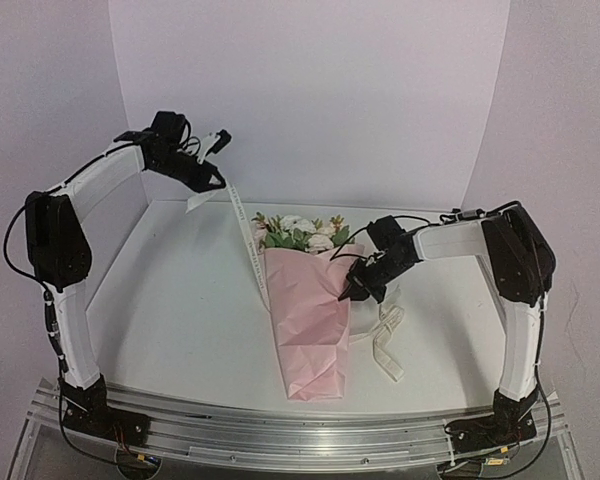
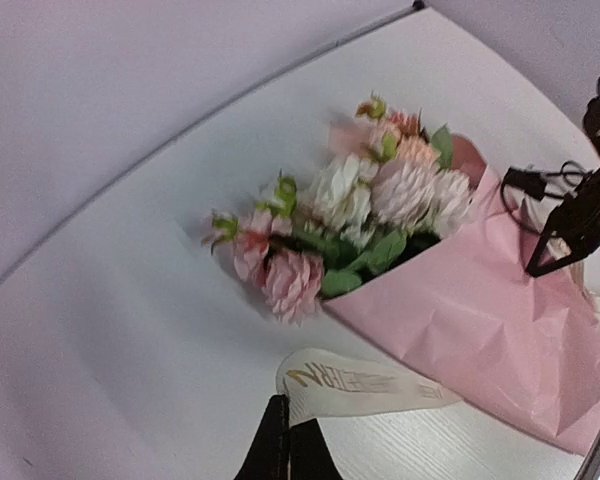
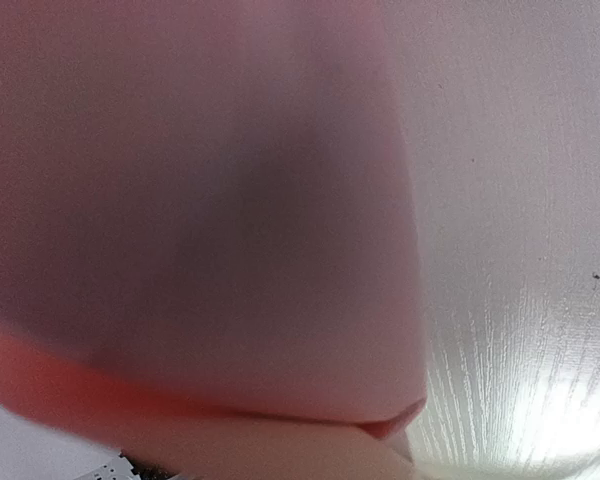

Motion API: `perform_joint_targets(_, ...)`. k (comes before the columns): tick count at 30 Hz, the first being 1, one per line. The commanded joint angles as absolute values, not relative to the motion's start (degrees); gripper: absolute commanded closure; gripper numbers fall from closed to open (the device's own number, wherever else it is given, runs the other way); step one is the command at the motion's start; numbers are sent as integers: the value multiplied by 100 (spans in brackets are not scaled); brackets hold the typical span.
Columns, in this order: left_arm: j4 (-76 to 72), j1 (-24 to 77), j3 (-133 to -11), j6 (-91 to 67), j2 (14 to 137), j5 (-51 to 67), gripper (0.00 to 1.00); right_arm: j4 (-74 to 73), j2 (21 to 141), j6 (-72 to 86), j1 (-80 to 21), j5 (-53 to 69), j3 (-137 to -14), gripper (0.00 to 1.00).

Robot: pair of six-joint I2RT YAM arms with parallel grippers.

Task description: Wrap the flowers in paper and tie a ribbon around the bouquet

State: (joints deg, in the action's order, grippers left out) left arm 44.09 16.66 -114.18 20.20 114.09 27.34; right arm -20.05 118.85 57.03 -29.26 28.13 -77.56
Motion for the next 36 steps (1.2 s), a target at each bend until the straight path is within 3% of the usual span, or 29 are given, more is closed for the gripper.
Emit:
perform_joint_targets(1,5107,1940,-13235,2217,11463,2941,100,-1984,12040,5603,-3031,2684,-7788,100)
perform_joint_targets(10,4728,3364,-12645,2226,11160,3168,100,-1854,12196,5644,-3108,2663,-7841,100)
perform_joint_targets(17,3814,4217,-10855,2049,11790,3510,100,-1617,12209,5735,-3132,2708,-7712,98)
perform_joint_targets(21,3141,4628,-9800,2269,12275,3397,100,-1629,12076,5707,-3130,2582,-7731,83)
perform_joint_targets(27,2576,4821,-9241,2264,12829,2916,100,-1853,11512,5655,-3130,2104,-7740,56)
perform_joint_targets(36,2141,4825,-8595,2126,12792,2929,100,-4065,10296,4707,-2935,-8,-8333,28)
